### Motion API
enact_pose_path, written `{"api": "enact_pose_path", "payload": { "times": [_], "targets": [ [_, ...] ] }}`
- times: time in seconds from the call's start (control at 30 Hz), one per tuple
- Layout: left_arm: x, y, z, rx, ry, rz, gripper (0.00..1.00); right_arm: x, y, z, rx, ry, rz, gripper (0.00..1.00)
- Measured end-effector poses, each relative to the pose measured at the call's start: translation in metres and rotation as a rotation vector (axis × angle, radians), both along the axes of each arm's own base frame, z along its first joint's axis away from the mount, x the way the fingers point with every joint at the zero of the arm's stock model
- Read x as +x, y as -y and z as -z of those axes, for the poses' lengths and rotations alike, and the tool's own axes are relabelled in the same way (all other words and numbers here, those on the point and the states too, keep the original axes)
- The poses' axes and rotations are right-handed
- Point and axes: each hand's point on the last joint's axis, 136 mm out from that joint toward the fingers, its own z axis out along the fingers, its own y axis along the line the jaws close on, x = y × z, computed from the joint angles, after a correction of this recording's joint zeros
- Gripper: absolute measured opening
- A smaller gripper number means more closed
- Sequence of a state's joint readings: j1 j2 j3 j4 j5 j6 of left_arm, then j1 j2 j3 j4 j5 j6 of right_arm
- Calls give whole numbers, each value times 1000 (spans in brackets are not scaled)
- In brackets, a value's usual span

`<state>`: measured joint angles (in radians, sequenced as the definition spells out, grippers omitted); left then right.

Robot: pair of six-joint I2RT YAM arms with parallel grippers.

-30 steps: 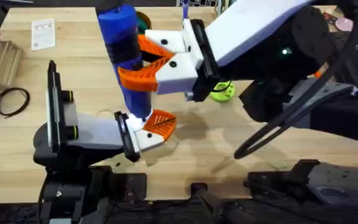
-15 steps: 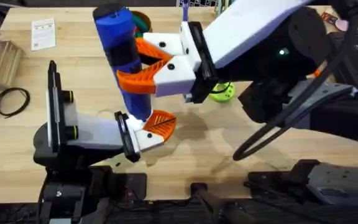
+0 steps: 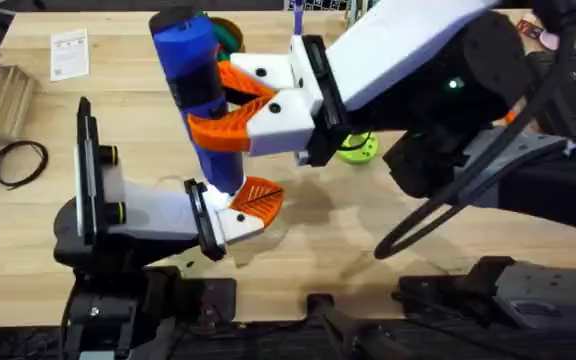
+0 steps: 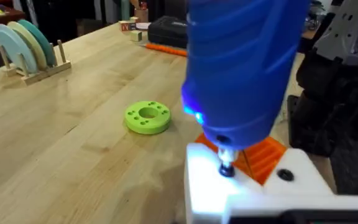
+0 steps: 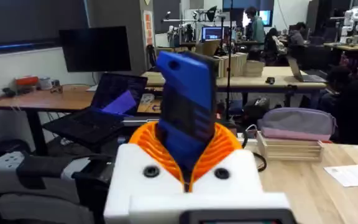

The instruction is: Pick up the gripper from the table and insert it into the empty holder that is missing its gripper. Then pick up a screw, insert it into the mounting hole, and use the screwdriver to tighten it. Finally, clean up the table by picking up the vegetable and placing it into the bucket.

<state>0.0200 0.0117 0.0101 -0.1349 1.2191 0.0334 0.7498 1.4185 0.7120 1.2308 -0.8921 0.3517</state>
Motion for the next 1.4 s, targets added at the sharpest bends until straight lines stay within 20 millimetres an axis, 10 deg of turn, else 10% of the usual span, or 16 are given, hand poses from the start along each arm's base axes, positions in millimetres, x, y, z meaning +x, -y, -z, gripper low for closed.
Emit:
{"api": "enact_pose_path", "payload": {
  "times": [0.5,0.9,1.2,1.4],
  "targets": [
    [0,0,0,0,0,0,6,-1,-1,-3,-3,4,-9,22],
    [0,0,0,0,0,0,6,2,-9,-56,25,80,-44,22],
    [0,0,0,0,0,0,6,52,-15,-14,-279,-146,68,22],
    [0,0,0,0,0,0,6,110,33,26,-613,-271,379,22]
  ]
}}
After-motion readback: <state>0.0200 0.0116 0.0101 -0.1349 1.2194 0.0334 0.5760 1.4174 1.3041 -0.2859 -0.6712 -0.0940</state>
